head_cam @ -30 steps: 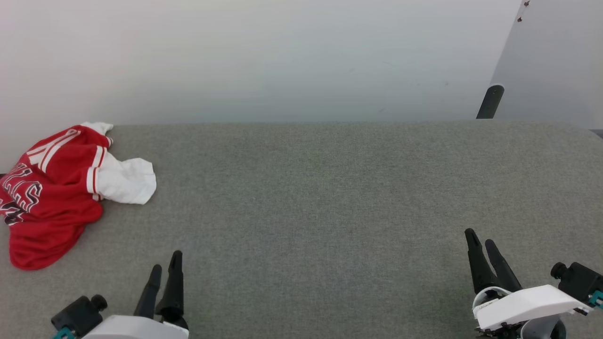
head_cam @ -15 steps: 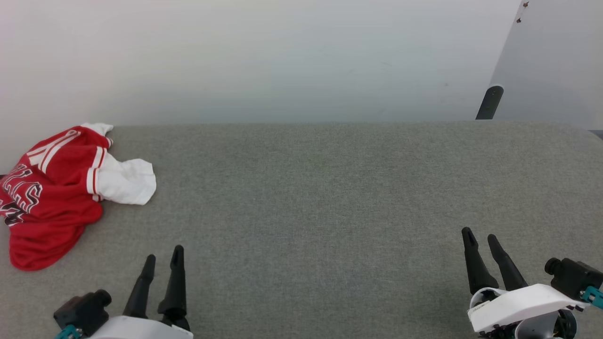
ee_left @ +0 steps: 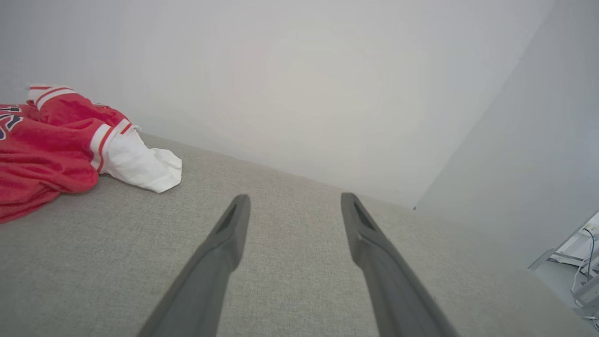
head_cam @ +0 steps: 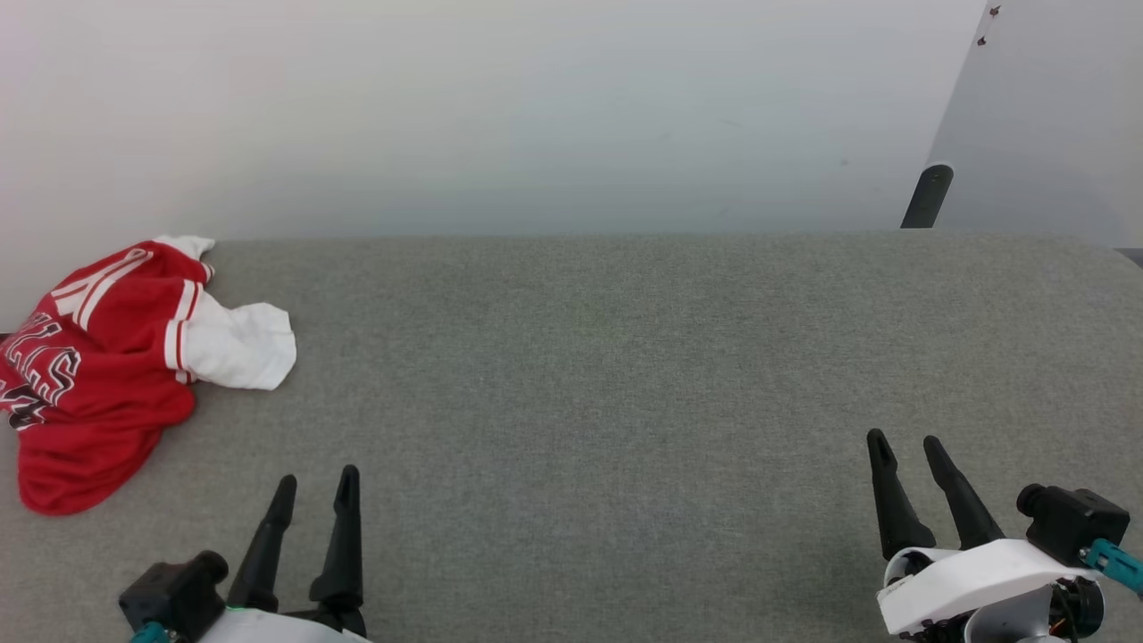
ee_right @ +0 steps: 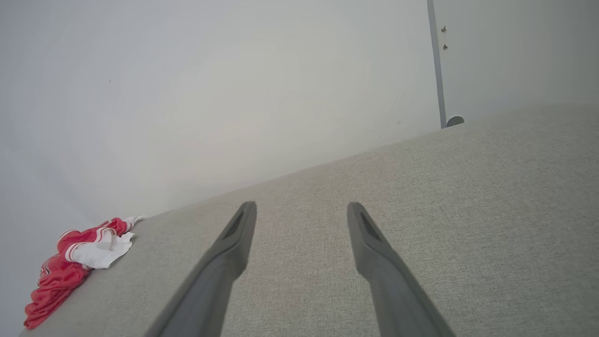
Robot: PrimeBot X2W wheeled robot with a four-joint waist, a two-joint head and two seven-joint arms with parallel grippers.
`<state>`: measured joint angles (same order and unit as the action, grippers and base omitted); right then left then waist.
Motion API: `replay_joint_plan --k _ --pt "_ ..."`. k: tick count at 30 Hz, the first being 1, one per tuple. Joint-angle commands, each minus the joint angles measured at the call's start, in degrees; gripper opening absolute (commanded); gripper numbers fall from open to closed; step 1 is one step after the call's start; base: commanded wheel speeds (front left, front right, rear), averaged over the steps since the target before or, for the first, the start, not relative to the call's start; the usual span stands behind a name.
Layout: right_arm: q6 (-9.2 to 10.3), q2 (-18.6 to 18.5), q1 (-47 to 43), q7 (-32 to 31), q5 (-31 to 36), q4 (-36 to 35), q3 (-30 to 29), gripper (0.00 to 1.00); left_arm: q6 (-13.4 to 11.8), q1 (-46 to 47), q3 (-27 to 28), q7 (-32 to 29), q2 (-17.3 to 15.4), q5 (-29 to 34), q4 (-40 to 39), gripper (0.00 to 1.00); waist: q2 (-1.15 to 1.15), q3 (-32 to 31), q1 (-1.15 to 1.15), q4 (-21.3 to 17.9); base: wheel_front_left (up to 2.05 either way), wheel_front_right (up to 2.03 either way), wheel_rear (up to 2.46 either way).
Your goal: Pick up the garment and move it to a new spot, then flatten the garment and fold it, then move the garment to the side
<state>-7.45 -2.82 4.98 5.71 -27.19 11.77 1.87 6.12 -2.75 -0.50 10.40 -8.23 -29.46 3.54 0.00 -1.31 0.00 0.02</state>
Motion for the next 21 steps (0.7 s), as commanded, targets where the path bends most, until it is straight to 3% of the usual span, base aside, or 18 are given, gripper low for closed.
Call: replay_joint_plan --k 1,21 --pt "-0.04 0.0 0.8 0.5 1.5 -0.6 0.1 1.00 0.3 -0.2 0.1 0.5 -0.1 1.6 -0.8 1.00 0.00 0.0 0.00 0.0 0.00 0.00 0.00" --pt "-0.05 -0.1 0.5 2.0 10.5 -1.7 1.0 1.00 1.0 -1.6 -0.1 2.9 0.3 11.5 -2.7 1.00 0.00 -0.3 0.00 -0.2 0.00 0.00 0.00"
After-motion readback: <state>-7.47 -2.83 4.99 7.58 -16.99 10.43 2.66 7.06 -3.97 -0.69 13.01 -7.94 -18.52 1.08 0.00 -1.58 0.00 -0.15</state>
